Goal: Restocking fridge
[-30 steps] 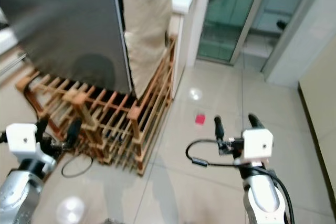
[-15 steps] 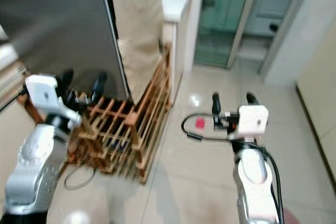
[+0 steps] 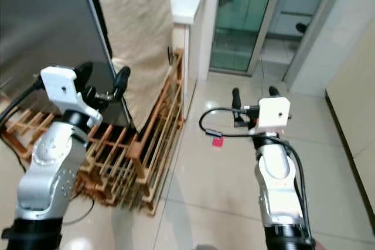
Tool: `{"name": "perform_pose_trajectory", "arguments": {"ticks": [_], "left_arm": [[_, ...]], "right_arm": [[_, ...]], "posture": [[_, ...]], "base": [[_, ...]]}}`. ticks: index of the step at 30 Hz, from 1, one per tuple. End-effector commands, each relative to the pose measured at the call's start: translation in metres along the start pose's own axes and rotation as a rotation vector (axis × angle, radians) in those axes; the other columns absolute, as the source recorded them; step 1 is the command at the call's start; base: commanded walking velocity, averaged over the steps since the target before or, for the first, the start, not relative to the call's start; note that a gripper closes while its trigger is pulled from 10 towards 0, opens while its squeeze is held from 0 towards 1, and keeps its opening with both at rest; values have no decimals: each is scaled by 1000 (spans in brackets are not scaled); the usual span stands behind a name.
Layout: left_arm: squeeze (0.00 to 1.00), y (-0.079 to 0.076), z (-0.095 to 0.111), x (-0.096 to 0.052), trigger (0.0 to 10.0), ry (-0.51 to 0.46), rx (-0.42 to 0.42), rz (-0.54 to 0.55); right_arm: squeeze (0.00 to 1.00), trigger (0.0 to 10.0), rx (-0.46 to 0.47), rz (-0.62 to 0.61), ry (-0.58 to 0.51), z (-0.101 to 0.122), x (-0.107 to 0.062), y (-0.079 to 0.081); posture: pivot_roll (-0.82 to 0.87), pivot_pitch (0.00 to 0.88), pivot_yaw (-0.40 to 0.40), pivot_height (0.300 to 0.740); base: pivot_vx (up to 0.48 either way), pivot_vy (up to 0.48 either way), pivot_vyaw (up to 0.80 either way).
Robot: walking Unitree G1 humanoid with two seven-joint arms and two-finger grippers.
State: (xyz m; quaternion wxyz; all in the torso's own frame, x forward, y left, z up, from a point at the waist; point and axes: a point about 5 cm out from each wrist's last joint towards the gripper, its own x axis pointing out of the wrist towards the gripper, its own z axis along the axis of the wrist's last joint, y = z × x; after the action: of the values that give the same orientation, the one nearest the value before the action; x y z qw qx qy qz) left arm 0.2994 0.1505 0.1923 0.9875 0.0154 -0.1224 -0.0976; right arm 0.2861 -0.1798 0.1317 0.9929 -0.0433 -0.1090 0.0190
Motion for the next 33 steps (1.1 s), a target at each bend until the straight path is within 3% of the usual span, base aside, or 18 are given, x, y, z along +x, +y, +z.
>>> {"name": "perform_pose_trajectory", "arguments": {"ticks": [1, 6, 7, 12, 17, 21, 27, 33], "left_arm": [[0, 0, 5, 17, 10000, -4, 69, 5], [0, -8, 7, 33, 10000, 17, 35, -15], [0, -15, 6, 43, 10000, 34, -22, -21], [0, -24, 1, 56, 10000, 66, -93, -25], [0, -28, -3, 75, 10000, 103, -76, -11], [0, -29, 8, 90, 10000, 77, -116, -8], [0, -33, 11, 95, 10000, 70, -151, -30], [0, -45, 2, 86, 10000, 105, -175, -82]], "right_arm": [[0, 10000, 23, 18, 6, -2, 0, 8], [0, 10000, 29, 31, 5, -3, 0, 12], [0, 10000, 33, 27, 10, -4, -1, 12], [0, 10000, 40, 16, 15, -5, -2, 12], [0, 10000, 35, 12, 22, -7, -4, 11], [0, 10000, -2, 46, 0, -4, -6, 16], [0, 10000, 8, 14, 4, -5, -7, 14], [0, 10000, 15, 1, 10, -7, -8, 15]], "posture": [[-120, 0, 16, 740], [-123, 0, 21, 740], [-131, 0, 26, 740], [-148, 0, 37, 740], [-160, 0, 35, 740], [-178, 0, 51, 740], [-199, 0, 76, 740], [-191, 0, 79, 740]], "base": [[0, 0, 0], [0, 0, 0], [0, 0, 0], [0, 0, 0], [0, 0, 0], [0, 0, 0], [0, 0, 0], [0, 0, 0]]}}
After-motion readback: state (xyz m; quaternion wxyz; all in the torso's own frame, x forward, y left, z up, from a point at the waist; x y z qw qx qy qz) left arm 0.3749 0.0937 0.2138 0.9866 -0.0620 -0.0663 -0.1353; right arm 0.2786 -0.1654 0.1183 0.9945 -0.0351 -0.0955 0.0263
